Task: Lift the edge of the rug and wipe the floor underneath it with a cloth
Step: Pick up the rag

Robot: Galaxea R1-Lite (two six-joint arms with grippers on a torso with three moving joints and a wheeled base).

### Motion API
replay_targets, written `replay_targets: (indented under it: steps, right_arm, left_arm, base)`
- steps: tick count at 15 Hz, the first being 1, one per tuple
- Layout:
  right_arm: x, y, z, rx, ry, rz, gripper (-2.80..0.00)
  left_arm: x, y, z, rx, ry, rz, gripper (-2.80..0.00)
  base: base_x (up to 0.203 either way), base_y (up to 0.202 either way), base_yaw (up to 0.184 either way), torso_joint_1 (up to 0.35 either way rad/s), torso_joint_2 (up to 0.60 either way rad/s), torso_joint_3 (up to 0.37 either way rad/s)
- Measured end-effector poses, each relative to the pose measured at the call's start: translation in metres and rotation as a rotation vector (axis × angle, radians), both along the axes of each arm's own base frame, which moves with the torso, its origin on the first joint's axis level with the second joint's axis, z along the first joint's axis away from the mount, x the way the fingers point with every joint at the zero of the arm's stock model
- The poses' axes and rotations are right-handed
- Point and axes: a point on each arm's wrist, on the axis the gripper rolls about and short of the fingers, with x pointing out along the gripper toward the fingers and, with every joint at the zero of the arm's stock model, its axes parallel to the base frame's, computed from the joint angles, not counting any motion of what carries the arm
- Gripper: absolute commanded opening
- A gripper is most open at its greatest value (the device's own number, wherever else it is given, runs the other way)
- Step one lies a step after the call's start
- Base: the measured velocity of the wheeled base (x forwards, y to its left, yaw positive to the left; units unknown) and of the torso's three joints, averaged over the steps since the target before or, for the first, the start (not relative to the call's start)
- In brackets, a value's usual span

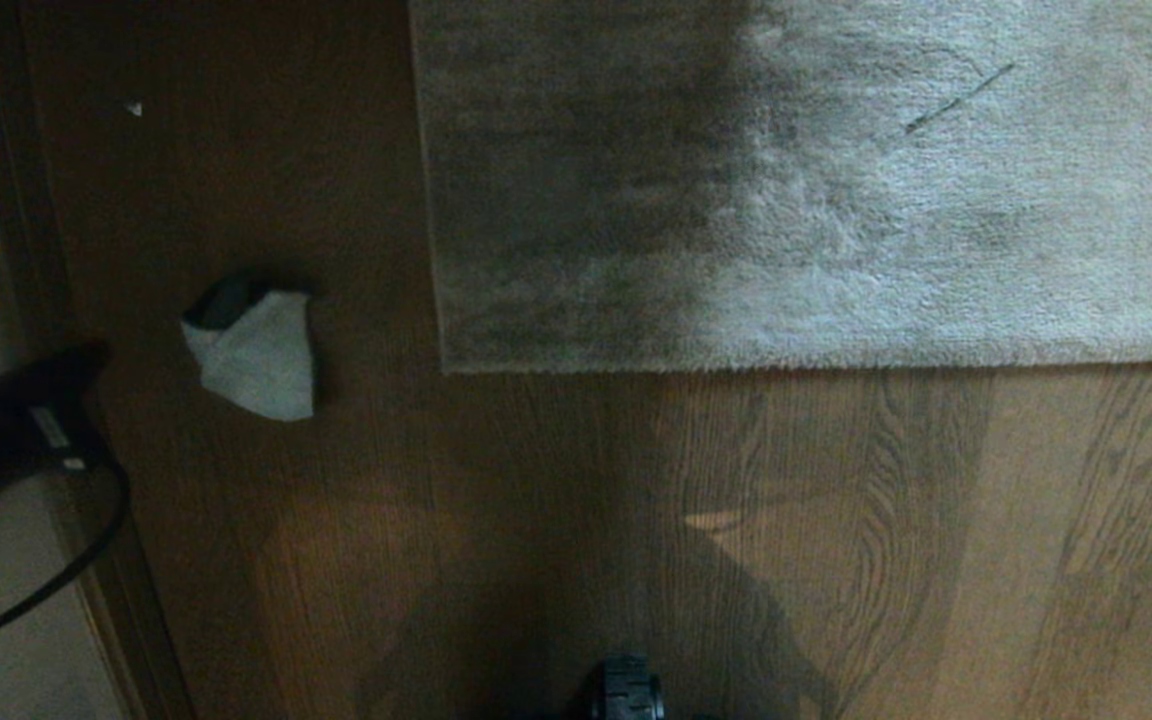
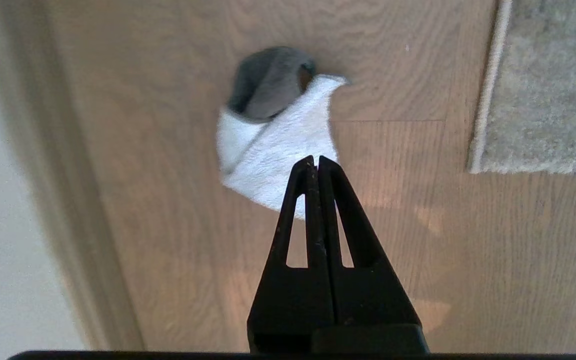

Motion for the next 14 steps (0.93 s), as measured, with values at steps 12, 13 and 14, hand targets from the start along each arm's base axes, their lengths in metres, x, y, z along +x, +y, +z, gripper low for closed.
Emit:
replay_targets:
  steps: [12,13,14]
  right_arm:
    - [0.000,0.000,0.000,0.000,0.000,0.000,-2.80]
    - [0.000,0.000,0.000,0.000,0.000,0.000,-2.80]
    - [0.000,0.000,0.000,0.001,0.000,0.000,-2.80]
  left_arm:
    - [0.028,0.001,-0.007,0.006,0.061,-0.005,0.00]
    - [0.029,0.001,-0.008,0.005,0.065,-0.002,0.00]
    - [0.029,0.001,-0.008,0.006,0.068,0.001,0.00]
  base:
    - [0.000,0.000,0.000,0.000,0.00,0.000]
    - [0.000,0.000,0.000,0.000,0.00,0.000]
    - [0.000,0.000,0.000,0.000,0.00,0.000]
